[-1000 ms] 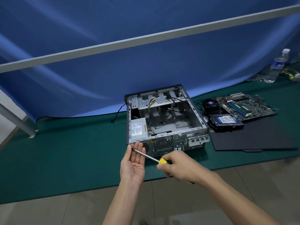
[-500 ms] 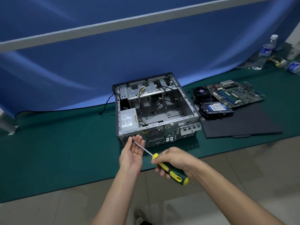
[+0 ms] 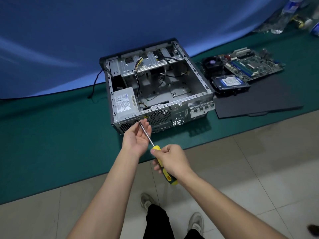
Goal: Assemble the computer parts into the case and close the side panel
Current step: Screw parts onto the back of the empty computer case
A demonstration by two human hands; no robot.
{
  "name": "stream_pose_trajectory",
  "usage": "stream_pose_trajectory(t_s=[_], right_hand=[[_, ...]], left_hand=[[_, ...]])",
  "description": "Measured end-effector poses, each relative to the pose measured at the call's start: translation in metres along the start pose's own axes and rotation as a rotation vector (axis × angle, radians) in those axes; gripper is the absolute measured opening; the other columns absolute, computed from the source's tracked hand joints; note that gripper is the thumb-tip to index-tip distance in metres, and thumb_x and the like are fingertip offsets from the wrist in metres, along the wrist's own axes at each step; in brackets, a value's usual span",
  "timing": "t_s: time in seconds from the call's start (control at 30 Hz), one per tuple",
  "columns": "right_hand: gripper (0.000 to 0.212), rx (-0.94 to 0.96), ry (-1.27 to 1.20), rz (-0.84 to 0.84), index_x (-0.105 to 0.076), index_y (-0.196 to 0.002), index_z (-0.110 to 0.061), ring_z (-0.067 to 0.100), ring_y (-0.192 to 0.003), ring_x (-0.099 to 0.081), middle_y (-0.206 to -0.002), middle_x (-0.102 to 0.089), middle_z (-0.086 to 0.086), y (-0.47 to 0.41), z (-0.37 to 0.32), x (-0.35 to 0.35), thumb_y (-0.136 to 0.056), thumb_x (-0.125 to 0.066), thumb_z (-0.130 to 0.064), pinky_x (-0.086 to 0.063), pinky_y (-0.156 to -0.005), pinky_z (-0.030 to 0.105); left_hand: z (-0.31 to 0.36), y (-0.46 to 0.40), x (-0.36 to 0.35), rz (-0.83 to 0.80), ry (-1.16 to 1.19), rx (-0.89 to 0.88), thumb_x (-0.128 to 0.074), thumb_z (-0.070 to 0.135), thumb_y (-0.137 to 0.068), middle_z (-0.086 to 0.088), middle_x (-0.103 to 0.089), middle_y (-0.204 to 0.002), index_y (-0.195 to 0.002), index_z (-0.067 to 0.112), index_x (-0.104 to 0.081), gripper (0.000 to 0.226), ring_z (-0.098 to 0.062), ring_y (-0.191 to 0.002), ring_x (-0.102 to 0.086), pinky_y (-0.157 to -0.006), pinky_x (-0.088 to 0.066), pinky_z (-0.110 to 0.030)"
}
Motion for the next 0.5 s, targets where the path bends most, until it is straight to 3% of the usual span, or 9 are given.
stream_pose_trajectory(t_s=[0.23, 0.33, 0.5], right_hand=[[0.024, -0.004, 0.019, 0.059, -0.052, -0.074, -0.015, 0.012, -0.044, -0.058, -0.058, -0.064, 0.003, -0.011, 0.004, -0.010, -0.090, -0.064, -0.028, -0.048, -0.048, 0.026], [0.022, 0.007, 0.033, 0.087, -0.052, -0.077, -0.016, 0.012, -0.045, -0.058, -0.060, -0.065, 0.001, -0.012, 0.007, -0.012, -0.090, -0.064, -0.030, -0.052, -0.058, 0.034], [0.021, 0.015, -0.005, 0.104, -0.054, -0.078, -0.015, 0.012, -0.043, -0.056, -0.058, -0.064, 0.000, -0.011, 0.009, -0.013, -0.089, -0.065, -0.030, -0.053, -0.060, 0.037]], left_hand=[[0.010, -0.015, 0.001, 0.054, -0.089, 0.005, -0.048, 0.009, -0.096, -0.006, -0.070, -0.062, -0.084, 0.000, -0.060, 0.019, -0.010, -0.047, -0.064, -0.044, -0.052, -0.020], [0.011, -0.015, 0.002, 0.042, -0.122, 0.008, -0.047, 0.009, -0.097, -0.007, -0.071, -0.065, -0.085, -0.001, -0.060, 0.020, -0.010, -0.049, -0.066, -0.045, -0.053, -0.021], [0.012, -0.014, 0.001, 0.029, -0.169, 0.028, -0.047, 0.010, -0.098, -0.012, -0.071, -0.067, -0.089, -0.003, -0.058, 0.020, -0.017, -0.057, -0.069, -0.052, -0.057, -0.029]])
Point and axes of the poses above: each hand's wrist, its own y-axis away from the middle knuckle, its own x-axis out of the back of the hand, z = x × y, the point moved 9 cm from there along -y, towards the middle knuckle
